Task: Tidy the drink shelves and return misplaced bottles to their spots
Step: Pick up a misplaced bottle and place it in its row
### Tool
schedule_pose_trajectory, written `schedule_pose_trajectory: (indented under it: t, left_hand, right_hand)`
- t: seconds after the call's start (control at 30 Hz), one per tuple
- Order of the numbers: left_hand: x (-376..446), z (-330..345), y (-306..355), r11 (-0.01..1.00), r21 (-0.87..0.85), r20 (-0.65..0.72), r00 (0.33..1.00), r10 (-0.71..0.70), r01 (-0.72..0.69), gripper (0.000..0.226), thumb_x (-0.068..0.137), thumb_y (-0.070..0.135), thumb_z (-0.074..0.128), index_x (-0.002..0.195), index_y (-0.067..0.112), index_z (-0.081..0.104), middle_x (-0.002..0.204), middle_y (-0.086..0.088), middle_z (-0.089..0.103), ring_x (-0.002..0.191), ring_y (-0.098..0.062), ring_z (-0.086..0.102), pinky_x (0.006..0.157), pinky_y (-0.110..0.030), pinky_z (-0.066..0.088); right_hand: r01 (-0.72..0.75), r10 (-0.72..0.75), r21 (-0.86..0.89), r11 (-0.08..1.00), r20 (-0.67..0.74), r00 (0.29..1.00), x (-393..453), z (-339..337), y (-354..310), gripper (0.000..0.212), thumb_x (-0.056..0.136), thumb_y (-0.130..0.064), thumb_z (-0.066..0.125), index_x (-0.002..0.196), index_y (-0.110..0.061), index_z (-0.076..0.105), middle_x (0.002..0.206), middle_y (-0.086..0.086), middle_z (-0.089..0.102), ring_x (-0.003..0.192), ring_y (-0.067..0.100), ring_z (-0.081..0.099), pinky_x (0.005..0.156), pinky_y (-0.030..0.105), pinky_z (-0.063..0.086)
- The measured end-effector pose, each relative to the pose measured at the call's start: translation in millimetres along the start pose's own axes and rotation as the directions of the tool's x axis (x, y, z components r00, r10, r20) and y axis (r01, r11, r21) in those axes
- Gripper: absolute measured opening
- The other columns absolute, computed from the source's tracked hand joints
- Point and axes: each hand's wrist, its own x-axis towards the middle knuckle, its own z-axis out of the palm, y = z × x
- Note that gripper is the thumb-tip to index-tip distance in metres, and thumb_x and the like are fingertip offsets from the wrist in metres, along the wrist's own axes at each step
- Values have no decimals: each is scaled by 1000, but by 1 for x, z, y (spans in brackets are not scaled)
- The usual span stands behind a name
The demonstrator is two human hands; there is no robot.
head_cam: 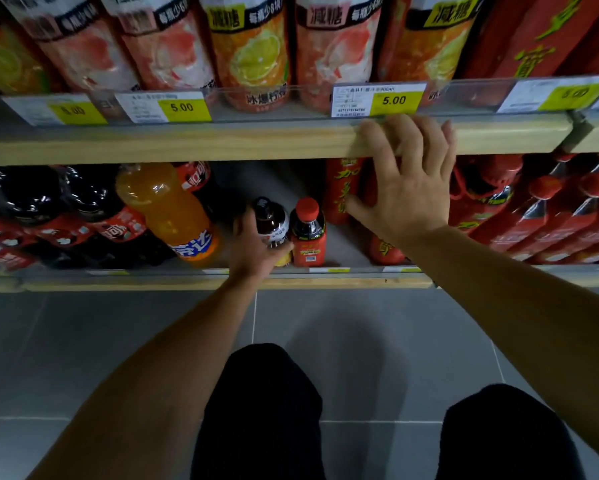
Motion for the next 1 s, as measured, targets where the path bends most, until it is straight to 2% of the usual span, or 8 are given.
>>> schedule_pose_trajectory:
  t: [0.07,0.2,0.43,0.53,0.67,0.83,0.93,1.0]
  left_hand:
    - [5,5,3,999,-41,-11,1000,-19,18,102,70,33,88,151,14,30,150,-12,37,135,-27,39,98,-24,28]
    - [12,11,2,997,-70,-47,998,-35,32,87,66,32,90,136,12,44,140,-12,46,125,-29,51,93,-27,37]
    - [-2,-12,-2,997,-77,-114,994,-3,-6,75,63,33,89,126,15,52,132,-9,54,120,-27,55,98,-38,50]
    - [-15,-40,0,993,-75,-141,987,75,-86,81,58,37,88,129,18,52,129,-6,57,118,-24,57,97,-43,52]
    - [-43,-80,15,974,-7,-87,971,224,-225,88,57,34,89,136,22,50,130,-4,59,118,-23,59,98,-41,52]
    - [-85,-109,54,890,89,31,894,446,-447,87,55,34,89,133,20,54,127,-5,60,115,-24,60,95,-45,53]
    - [-105,-117,85,853,106,90,859,504,-512,86,56,46,82,134,21,54,127,-3,61,115,-22,60,96,-39,51]
    - [-114,-117,104,825,107,111,831,544,-555,87,58,42,87,136,24,53,130,-1,60,118,-18,59,99,-34,50]
  right_hand:
    - [-11,11,9,1000,8,1000,0,0,-1,85,70,-54,62,147,-28,34,141,5,25,135,33,22,119,51,-5]
    - [-22,22,-6,1000,1,1000,-2,2,-3,87,69,-55,65,146,-27,35,142,9,33,136,34,24,119,56,3]
    - [-14,14,2,1000,95,995,-2,-8,-1,94,69,-55,66,150,-25,29,145,9,28,138,31,17,119,59,5]
    - [-26,24,11,1000,147,989,-2,-17,-4,94,70,-54,66,151,-25,28,147,14,32,139,35,20,120,59,6]
    - [-9,1,38,999,210,978,1,-35,-4,95,70,-48,69,152,-24,28,147,15,34,139,40,26,119,60,10]
    - [31,-62,110,993,295,953,6,-53,4,96,71,-43,73,153,-26,27,146,13,35,139,39,26,120,56,11]
    - [74,-130,171,982,340,932,10,-65,14,91,74,-42,72,152,-26,29,148,10,35,139,37,27,120,53,16]
    - [87,-158,209,974,349,924,10,-74,22,83,76,-39,71,149,-23,34,148,11,36,138,36,29,118,50,22]
